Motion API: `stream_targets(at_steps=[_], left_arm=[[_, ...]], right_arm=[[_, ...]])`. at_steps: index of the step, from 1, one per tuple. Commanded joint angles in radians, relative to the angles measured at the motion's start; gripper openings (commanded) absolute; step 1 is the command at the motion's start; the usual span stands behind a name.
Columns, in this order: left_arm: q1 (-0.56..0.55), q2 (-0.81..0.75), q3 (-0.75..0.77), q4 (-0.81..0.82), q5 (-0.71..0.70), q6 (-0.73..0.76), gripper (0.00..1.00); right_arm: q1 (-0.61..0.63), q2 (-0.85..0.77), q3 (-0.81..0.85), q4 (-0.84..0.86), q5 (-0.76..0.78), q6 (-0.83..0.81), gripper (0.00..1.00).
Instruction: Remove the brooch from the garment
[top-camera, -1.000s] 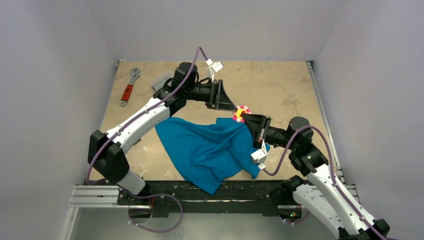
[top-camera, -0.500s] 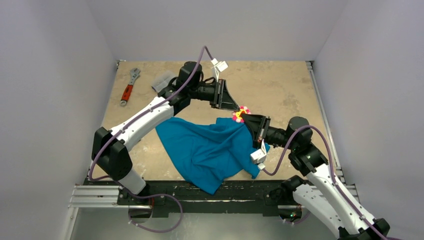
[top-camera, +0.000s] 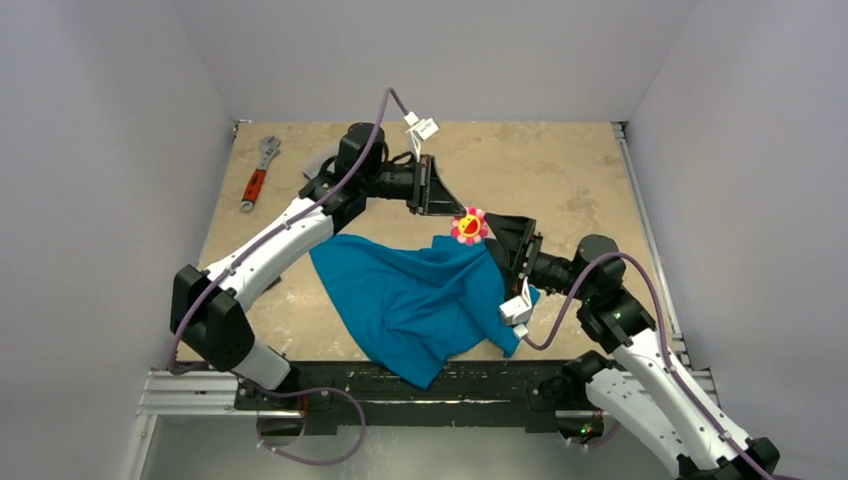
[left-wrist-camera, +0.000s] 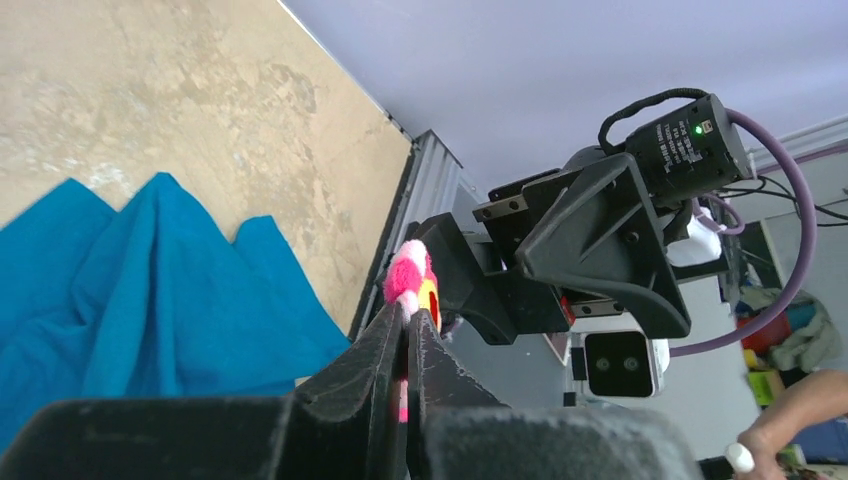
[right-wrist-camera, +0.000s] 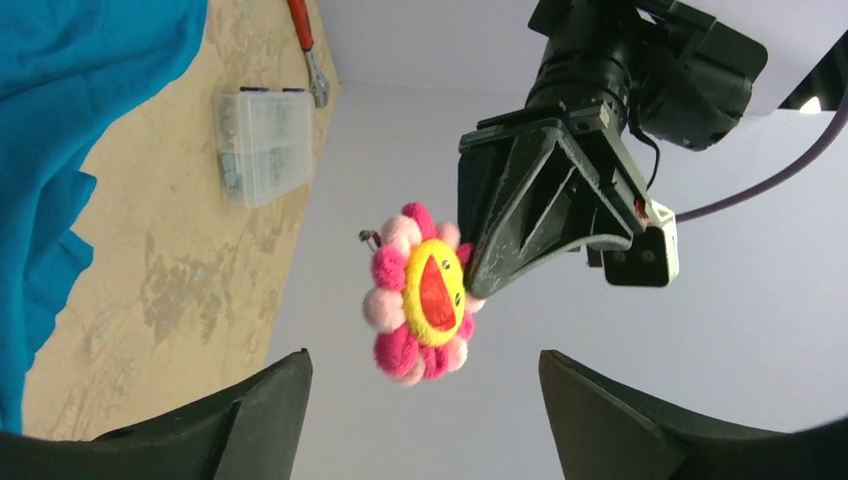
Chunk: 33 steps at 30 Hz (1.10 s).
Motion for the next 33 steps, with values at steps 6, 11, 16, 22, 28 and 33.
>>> stream_targets(at_steps=[6, 11, 16, 22, 28, 33], left_arm=[[0.18, -0.186, -0.022, -0.289, 0.017, 0.404, 0.0], [0.369, -0.284, -0.025, -0.675, 0.047, 0.771, 0.0], [0.594, -0.35, -0.031, -1.082, -0.024, 1.215, 0.0], [0.858, -0.374, -0.135, -1.197, -0.124, 1.563, 0.0], [0.914, -0.433, -0.306, -0.983, -0.235, 1.724, 0.0], [0.923, -0.439, -0.424, -0.88, -0.282, 1.819, 0.0]], right_arm=[[0.005, -0.008, -0.026, 0.015, 0.151, 0.063, 0.99], [0.005, 0.017, -0.002, 0.009, 0.239, 0.247, 0.99], [0.006, 0.024, -0.016, 0.035, 0.312, 0.398, 0.99], [0.006, 0.03, -0.018, 0.045, 0.358, 0.486, 0.99], [0.006, 0.051, 0.025, 0.003, 0.396, 0.532, 0.99], [0.005, 0.039, 0.028, -0.023, 0.407, 0.532, 0.99]])
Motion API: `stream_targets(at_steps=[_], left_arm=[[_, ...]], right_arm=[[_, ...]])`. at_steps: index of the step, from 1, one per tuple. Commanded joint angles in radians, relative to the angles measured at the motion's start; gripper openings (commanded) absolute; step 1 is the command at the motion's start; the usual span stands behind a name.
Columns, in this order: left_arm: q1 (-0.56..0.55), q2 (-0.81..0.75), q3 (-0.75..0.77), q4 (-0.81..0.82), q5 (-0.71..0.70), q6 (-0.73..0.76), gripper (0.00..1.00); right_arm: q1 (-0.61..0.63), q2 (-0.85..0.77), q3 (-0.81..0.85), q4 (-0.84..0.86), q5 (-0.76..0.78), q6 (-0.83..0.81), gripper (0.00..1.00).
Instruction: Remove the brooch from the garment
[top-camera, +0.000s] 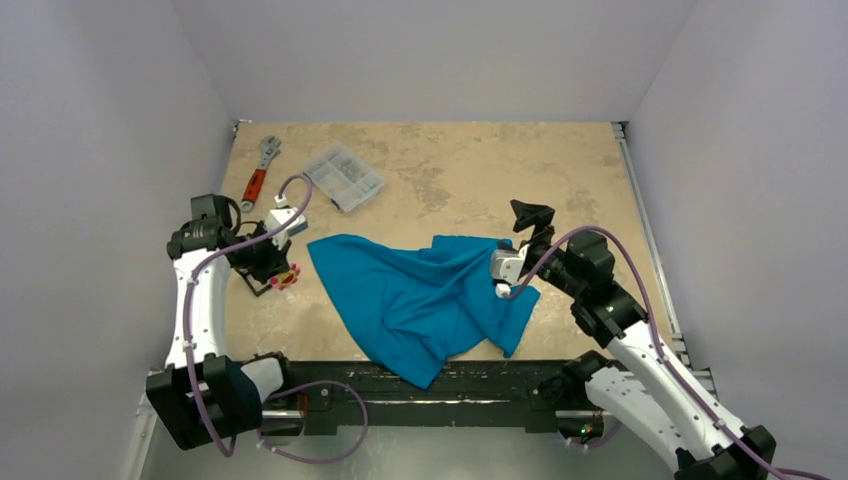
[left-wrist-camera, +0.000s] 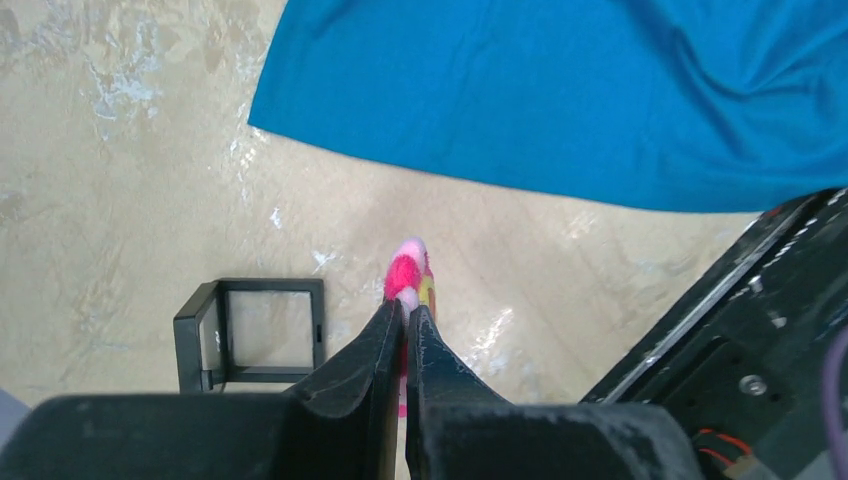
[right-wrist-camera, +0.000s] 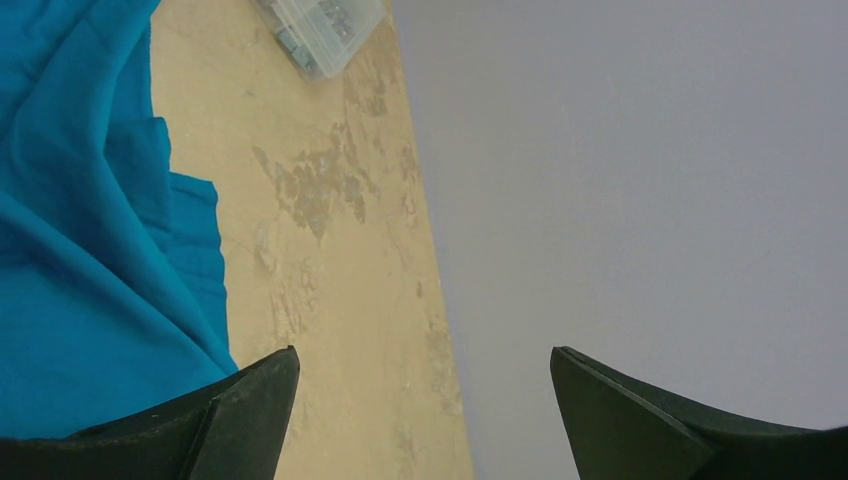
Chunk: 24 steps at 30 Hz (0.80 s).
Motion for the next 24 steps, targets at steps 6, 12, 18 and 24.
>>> stream_targets(at_steps=[6, 12, 18, 24], left_arm=[[0.026, -0.022, -0.173, 0.238, -0.09, 0.18, 0.0], [0.049, 0.004, -0.208, 0.331, -0.106, 0.192, 0.0], [0.062, 0.04, -0.212, 0.352, -0.11, 0.197, 0.0], [0.083, 0.061, -0.212, 0.338, -0.112, 0.206, 0.0]], right_arm=[[0.005, -0.029, 0.04, -0.032, 0.04, 0.044, 0.99], [0.005, -0.031, 0.047, -0.052, 0.05, 0.05, 0.99], [0.004, -0.033, 0.055, -0.068, 0.062, 0.049, 0.99], [0.005, -0.039, 0.055, -0.082, 0.062, 0.047, 0.99]])
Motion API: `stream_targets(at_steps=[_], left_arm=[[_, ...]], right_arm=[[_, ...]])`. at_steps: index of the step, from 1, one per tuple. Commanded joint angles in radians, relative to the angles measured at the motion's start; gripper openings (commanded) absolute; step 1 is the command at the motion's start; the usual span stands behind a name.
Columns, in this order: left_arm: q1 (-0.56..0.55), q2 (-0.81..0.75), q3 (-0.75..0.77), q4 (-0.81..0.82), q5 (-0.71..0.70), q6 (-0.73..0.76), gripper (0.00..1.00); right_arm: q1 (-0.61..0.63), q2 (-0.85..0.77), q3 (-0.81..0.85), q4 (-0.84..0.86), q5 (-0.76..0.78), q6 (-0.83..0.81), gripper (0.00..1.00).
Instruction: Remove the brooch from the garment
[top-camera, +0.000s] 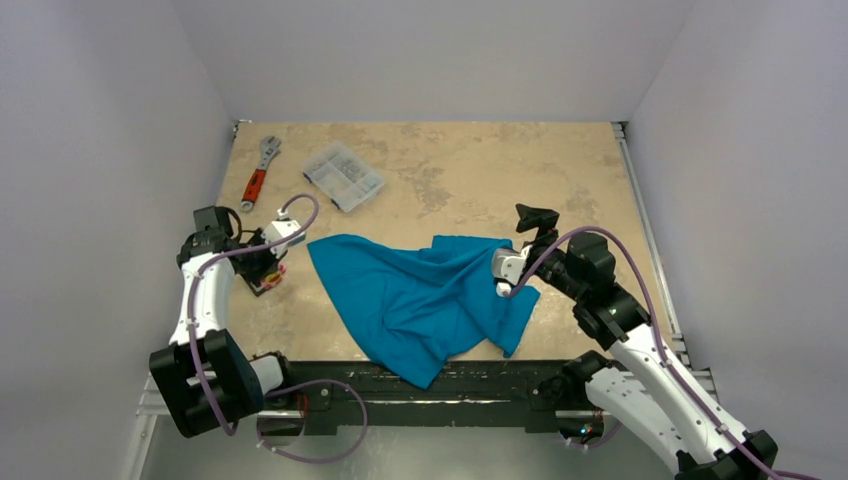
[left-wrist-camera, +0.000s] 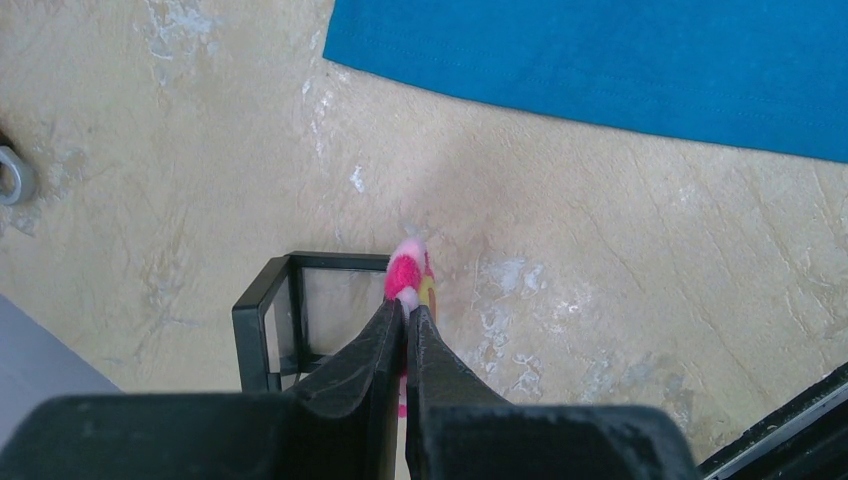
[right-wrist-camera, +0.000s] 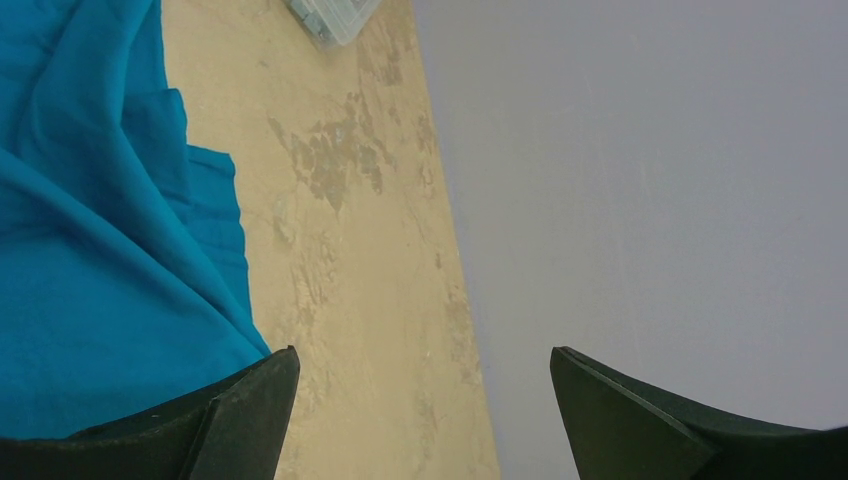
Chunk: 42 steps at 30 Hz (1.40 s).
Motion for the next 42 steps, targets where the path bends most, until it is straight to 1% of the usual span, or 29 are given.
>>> stream_targets(at_steps=[1, 5, 15, 27, 33, 42], left_arm=[[0.028, 0.016, -0.004, 0.019, 0.015, 0.034, 0.0], [0.054, 0.032, 0.0, -0.002, 0.019, 0.055, 0.0], [0.075, 0.06, -0.011, 0.058, 0.011, 0.052, 0.01], [0.085, 0.088, -0.009, 0.089, -0.015, 0.067, 0.15], [0.088, 0.085, -0.012, 0.104, -0.02, 0.066, 0.29], [0.089, 0.069, -0.019, 0.129, -0.029, 0.061, 0.39]], right_arm=[[0.005, -0.016, 0.049, -0.005, 0.015, 0.017, 0.99], [0.004, -0.009, 0.053, -0.008, 0.019, 0.013, 0.99], [0.005, -0.001, 0.067, -0.034, 0.02, 0.014, 0.99], [0.003, 0.006, 0.079, -0.049, 0.028, 0.026, 0.99], [0.004, 0.012, 0.084, -0.052, 0.025, 0.032, 0.99], [0.004, 0.021, 0.091, -0.055, 0.017, 0.04, 0.99]])
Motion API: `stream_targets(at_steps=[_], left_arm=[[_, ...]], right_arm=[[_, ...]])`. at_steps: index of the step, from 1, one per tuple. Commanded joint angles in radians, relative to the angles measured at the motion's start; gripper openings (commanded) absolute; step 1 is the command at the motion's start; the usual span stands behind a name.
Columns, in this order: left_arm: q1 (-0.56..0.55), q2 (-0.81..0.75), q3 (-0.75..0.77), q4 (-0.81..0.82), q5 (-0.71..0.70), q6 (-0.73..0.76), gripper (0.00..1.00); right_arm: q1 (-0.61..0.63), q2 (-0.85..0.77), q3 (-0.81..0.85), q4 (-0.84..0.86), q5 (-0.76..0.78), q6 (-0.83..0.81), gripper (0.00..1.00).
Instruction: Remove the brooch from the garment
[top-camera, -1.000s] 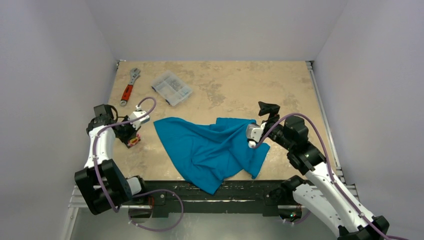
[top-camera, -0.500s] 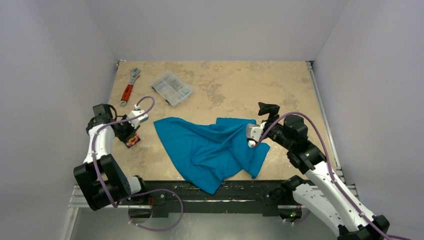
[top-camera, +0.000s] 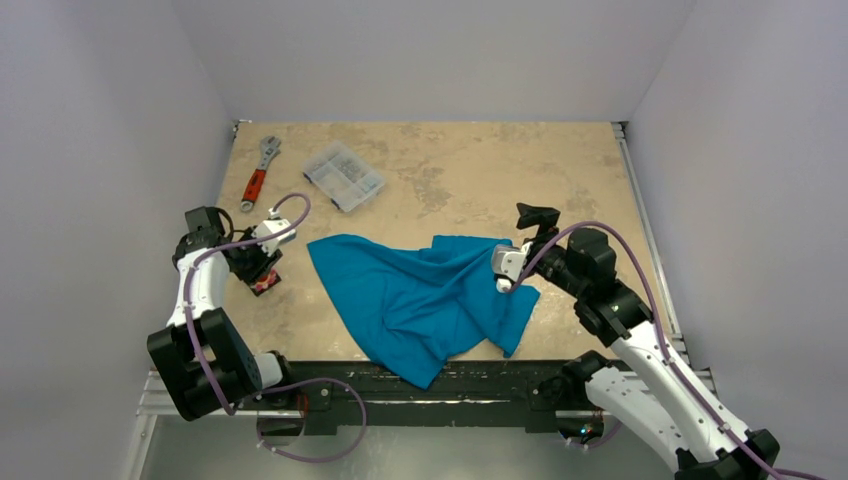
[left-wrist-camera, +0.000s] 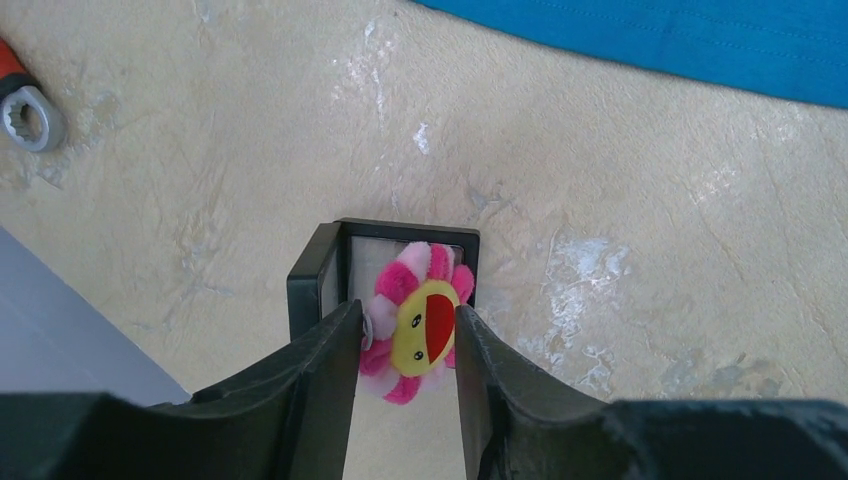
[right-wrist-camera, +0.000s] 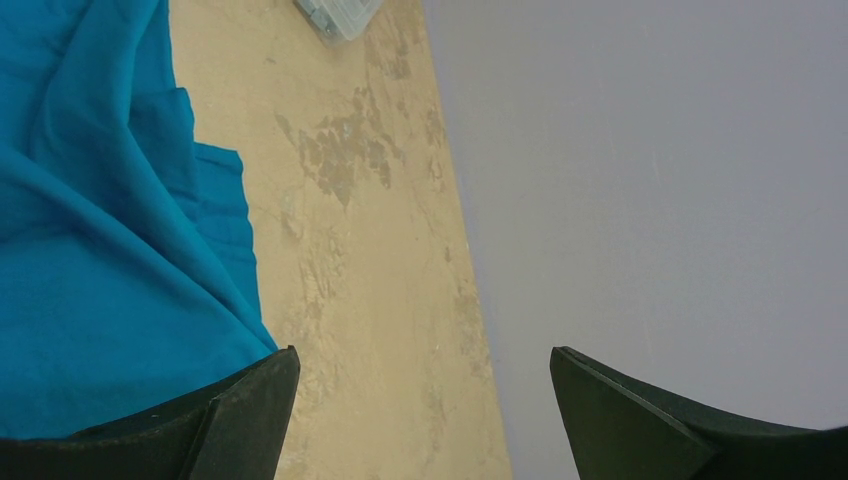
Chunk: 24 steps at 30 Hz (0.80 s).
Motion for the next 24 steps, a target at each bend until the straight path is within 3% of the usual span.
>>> stream_targets(at_steps=[1, 10, 20, 24], left_arm=[[0.012, -0.021, -0.015, 0.036, 0.01, 0.016, 0.4], [0.011, -0.05, -0.039, 0.043, 0.005, 0.02, 0.47], [0.009, -0.088, -0.036, -0.002, 0.032, 0.032, 0.44], [-0.041, -0.095, -0.019, -0.032, -0.022, 0.025, 0.43]], right_arm=[[0.004, 0.005, 0.047, 0.002, 0.006, 0.026, 0.99], [0.004, 0.006, 0.045, -0.002, 0.002, 0.028, 0.99], [0.004, 0.006, 0.045, -0.006, -0.001, 0.035, 0.99], [0.005, 0.008, 0.047, -0.014, -0.002, 0.048, 0.99]])
